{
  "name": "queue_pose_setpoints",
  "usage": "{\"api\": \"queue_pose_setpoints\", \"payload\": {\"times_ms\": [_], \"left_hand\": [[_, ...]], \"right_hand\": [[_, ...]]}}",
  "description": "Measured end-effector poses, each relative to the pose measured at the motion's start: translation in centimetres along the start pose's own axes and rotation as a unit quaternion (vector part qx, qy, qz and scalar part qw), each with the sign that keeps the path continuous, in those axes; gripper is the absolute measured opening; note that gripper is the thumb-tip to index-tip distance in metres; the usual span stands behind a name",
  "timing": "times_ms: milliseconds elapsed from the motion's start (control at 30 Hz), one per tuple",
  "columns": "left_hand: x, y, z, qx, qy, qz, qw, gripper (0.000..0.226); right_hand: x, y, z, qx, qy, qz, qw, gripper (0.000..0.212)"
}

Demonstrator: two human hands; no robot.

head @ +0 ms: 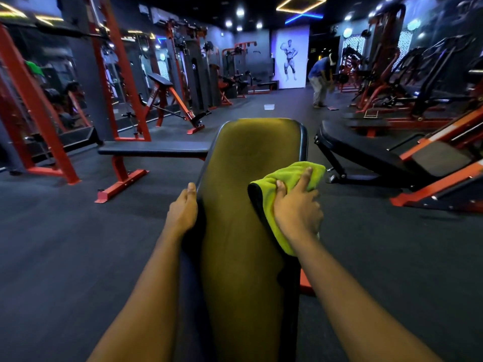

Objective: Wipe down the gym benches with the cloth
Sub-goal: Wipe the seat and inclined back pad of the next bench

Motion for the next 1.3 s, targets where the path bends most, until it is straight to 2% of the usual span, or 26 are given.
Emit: {"api": "queue_pose_setpoints", "payload": {"times_ms": [233,500,633,733,933,1033,1100,1167,1300], "left_hand": [[3.5,0.8,0.9,-0.009,-0.010,-0.051,0.999,0.081],[2.6,1.2,0.8,-0.016,0.012,-0.036,0.999,0.077],[2.8,1.2,0.8,-0.019,0.014,-0.033,0.999,0.076],[3.2,0.9,0.9,-0.023,0.012,-0.042,0.999,0.076],[3.4,0.6,0.7,-0.019,0.027,-0.032,0.999,0.077],[3.8,0.3,0.8,-0.020,0.030,-0.032,0.999,0.078],[3.8,0.3,0.8,-0.020,0.029,-0.027,0.999,0.077],[4.1,0.2,0.8,-0.022,0.036,-0.025,0.999,0.076],[4.2,0.3,0.7,-0.018,0.044,-0.025,0.999,0.074]], "right_hand": [[6.9,-2.0,-0.8,0.010,0.029,0.063,0.998,0.070],[14.7,-4.8,-3.3,0.062,0.026,0.057,0.996,0.063],[11.3,-4.5,-2.2,-0.008,0.002,-0.024,1.000,0.077],[8.9,-3.9,-1.5,-0.047,-0.003,-0.077,0.996,0.078],[15.4,-6.1,-3.0,-0.008,0.022,-0.001,1.000,0.065],[19.0,-7.6,-3.1,-0.003,0.026,0.006,1.000,0.054],[21.1,-8.9,-3.6,-0.048,0.010,-0.025,0.999,0.050],[22.9,-11.5,-3.4,-0.124,-0.026,-0.102,0.987,0.051],[23.8,-17.3,-0.5,-0.249,-0.121,-0.236,0.931,0.058]]}}
Point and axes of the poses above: each hand's wrist, its own x-axis towards the middle knuckle, its own z-axis out of the palm, y = z × x, the point moved 8 cm from there along x, towards the middle knuckle, and after that the axes turned 10 degrees about -y, right-handed, at the moved point
